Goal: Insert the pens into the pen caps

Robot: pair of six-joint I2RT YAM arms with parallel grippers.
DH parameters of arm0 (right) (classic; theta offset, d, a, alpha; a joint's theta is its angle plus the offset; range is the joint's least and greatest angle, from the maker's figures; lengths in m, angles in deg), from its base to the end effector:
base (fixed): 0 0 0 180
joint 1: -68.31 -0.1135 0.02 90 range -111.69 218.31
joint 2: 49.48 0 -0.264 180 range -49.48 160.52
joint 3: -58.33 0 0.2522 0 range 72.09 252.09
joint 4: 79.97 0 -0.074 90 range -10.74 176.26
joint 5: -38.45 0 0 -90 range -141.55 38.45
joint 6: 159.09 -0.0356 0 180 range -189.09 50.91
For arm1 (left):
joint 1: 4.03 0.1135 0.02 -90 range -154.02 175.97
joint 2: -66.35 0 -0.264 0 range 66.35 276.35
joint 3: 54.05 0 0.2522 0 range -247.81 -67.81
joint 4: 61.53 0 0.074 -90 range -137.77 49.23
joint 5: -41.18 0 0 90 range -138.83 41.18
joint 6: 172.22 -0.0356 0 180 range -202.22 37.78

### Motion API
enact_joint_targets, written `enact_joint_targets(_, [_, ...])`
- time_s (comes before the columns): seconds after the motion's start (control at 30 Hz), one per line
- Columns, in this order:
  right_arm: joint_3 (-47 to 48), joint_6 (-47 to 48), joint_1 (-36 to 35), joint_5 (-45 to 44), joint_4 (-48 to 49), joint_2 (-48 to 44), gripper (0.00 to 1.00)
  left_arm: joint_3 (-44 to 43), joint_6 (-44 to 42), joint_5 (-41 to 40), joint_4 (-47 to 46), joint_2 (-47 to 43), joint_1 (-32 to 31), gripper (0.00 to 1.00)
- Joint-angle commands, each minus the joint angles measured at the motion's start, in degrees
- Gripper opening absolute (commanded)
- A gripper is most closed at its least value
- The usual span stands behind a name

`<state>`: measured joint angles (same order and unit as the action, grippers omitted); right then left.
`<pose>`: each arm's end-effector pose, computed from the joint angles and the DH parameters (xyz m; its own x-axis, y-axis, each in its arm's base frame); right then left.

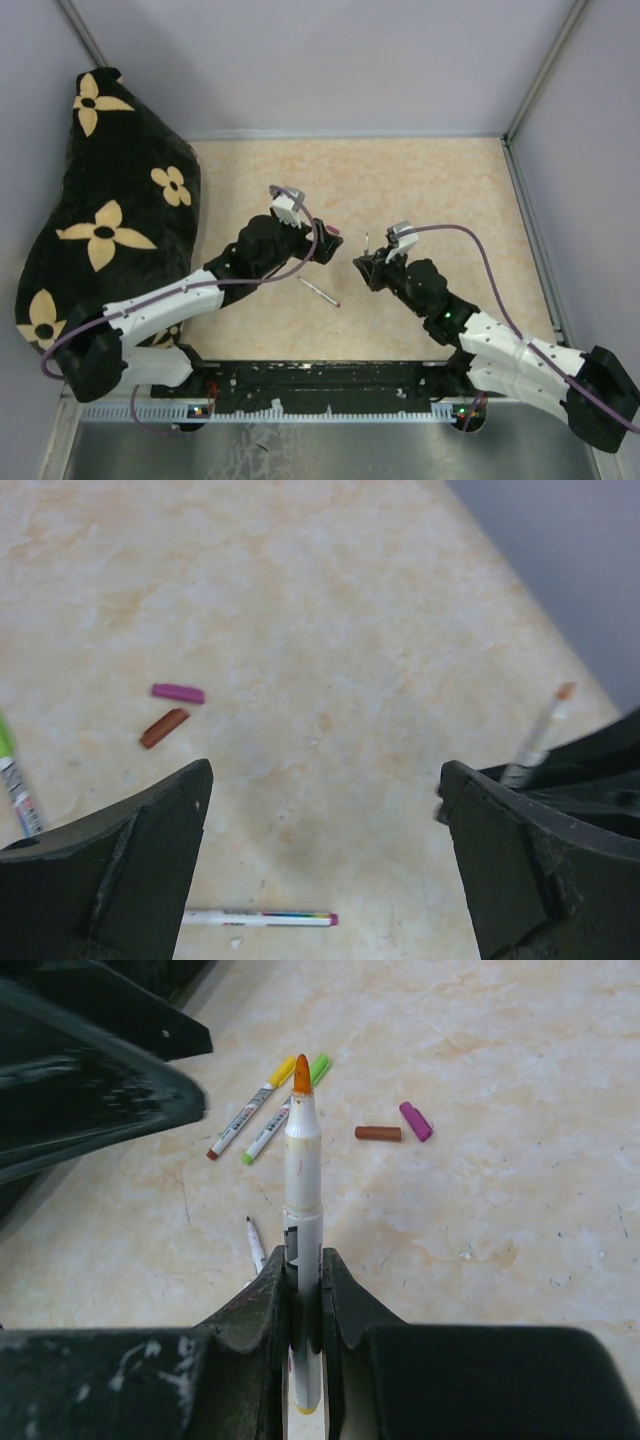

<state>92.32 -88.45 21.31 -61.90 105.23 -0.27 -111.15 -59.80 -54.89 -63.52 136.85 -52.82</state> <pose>0.1399 0.1406 0.2282 -0.3105 0.1452 -0.9394 -0.5256 0.7972 0.2970 0.1902 -0.2115 0.2823 -0.3798 -0.1420 -0.9141 0.5787 0.7345 -0.3545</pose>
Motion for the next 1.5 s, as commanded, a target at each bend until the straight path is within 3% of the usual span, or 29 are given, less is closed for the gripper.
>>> enact_joint_targets(0.0, [-0.7,0.3,0.4,-1.8,1.1,-3.9,0.0,-4.9,-3.4,-3.7,7.7,6.0,2.9,1.0])
enact_joint_targets(0.27, [-2.0,3.1,0.4,-1.7,-1.5,-10.7,0.0,-14.0,-11.3,-7.8,10.8,19.4,4.5,0.99])
enact_joint_targets(0.57, [-3.0,4.7,0.4,-2.0,-4.6,-16.4,0.0,-18.8,-15.2,-1.5,9.0,28.3,8.0,0.97])
enact_joint_targets(1.47, [-1.5,5.8,0.4,-1.3,-3.7,-13.0,0.0,-24.9,-17.2,6.0,11.8,40.7,8.3,0.95])
